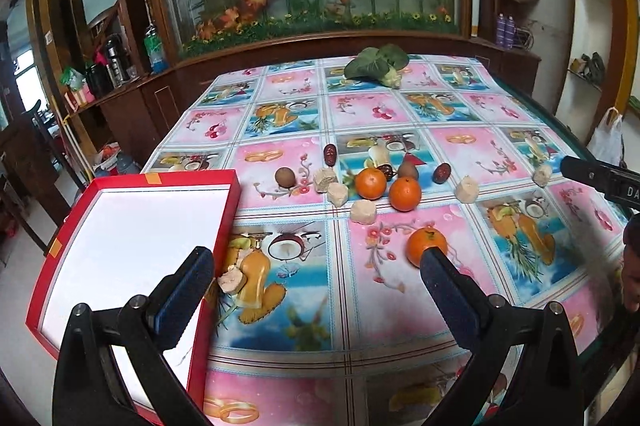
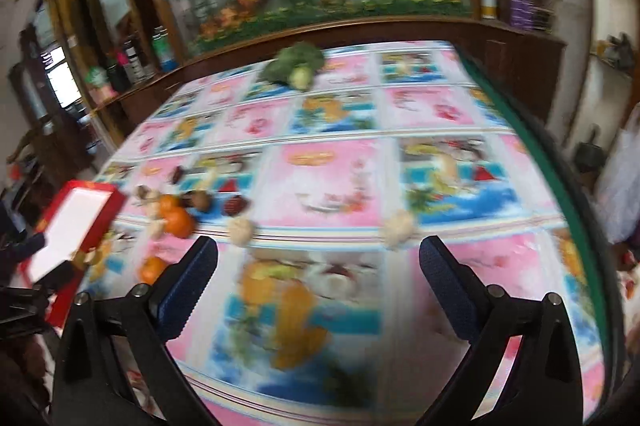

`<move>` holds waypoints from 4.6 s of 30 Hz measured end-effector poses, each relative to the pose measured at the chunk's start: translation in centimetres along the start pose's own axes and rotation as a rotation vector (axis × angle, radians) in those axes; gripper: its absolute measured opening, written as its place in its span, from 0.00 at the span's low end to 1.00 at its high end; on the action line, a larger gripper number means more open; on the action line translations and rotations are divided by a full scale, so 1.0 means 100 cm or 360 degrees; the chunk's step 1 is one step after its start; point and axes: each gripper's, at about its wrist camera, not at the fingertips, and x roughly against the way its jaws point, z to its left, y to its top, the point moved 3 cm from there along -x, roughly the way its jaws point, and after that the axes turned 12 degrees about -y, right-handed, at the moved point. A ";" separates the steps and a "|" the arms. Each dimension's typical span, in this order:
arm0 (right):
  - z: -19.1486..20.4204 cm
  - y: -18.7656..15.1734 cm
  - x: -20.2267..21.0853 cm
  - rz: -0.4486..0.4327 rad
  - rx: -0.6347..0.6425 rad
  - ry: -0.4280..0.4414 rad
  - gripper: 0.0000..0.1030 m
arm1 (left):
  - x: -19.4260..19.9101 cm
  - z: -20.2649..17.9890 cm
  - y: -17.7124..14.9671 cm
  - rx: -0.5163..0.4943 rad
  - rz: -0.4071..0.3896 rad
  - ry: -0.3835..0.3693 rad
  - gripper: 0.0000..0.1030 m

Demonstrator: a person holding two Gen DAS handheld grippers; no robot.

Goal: Organize fruits
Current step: 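Move the right tool toward an orange while the left tool approaches another orange, then close the right tool on an orange while the left tool grasps another orange, then carry the orange into the red-rimmed tray with the right tool while the left tool drops its orange there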

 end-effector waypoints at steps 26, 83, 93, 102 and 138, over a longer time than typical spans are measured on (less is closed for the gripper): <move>0.142 0.009 -0.088 0.0371 0.0273 0.0436 0.56 | -0.007 -0.004 -0.004 -0.0042 0.0103 0.0074 0.99; 0.089 0.039 -0.089 0.0233 0.0005 0.0531 0.34 | -0.091 -0.056 -0.001 0.0023 0.0349 -0.0350 0.34; 0.133 0.026 -0.063 0.0135 0.0100 0.0619 0.34 | -0.022 0.001 0.010 0.0051 0.0118 -0.0068 0.34; 0.278 -0.011 -0.012 0.0204 0.0423 0.0962 0.34 | 0.056 0.137 -0.010 0.0260 -0.0047 0.0568 0.34; 0.306 -0.049 0.006 0.0250 0.0742 0.1070 0.48 | 0.055 0.180 -0.037 0.0458 0.0053 0.0705 0.78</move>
